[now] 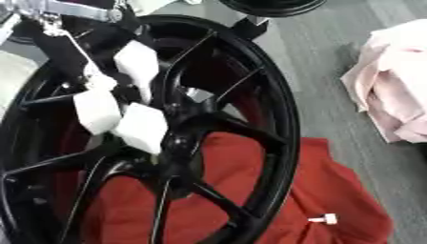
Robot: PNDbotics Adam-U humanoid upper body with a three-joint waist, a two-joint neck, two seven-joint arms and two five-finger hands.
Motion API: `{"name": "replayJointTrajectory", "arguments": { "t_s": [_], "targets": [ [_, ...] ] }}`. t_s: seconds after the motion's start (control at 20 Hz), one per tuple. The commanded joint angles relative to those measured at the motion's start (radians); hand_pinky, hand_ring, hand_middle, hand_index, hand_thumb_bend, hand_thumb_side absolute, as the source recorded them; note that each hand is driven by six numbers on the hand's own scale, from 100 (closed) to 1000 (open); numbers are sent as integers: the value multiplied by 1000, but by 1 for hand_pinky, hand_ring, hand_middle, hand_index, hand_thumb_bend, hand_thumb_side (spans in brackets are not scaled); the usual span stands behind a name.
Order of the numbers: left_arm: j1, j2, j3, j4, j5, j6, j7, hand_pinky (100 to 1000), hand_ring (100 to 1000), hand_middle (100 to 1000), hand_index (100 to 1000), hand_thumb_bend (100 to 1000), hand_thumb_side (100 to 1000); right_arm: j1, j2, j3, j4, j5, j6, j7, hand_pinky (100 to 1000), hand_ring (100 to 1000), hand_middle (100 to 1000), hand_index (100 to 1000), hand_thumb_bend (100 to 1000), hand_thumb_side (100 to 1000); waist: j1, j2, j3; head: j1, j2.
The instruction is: Pull the pin out of the wheel hub.
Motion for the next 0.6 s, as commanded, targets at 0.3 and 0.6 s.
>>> {"name": "replayJointTrajectory", "arguments": {
  "t_s": [0.3,0.6],
  "targets": [
    [-28,31,98,-26,22,14,59,709,450,213,335,100,100,-2,-27,-17,-4,2,-4,-5,841,775,720,741,100,877,-13,-30,2,-10,12],
    [-27,63,144,-33,32,32,126,701,443,204,328,100,100,4,-29,-21,-3,1,-5,-8,841,775,720,741,100,876,-16,-36,9,-13,17]
  ]
}}
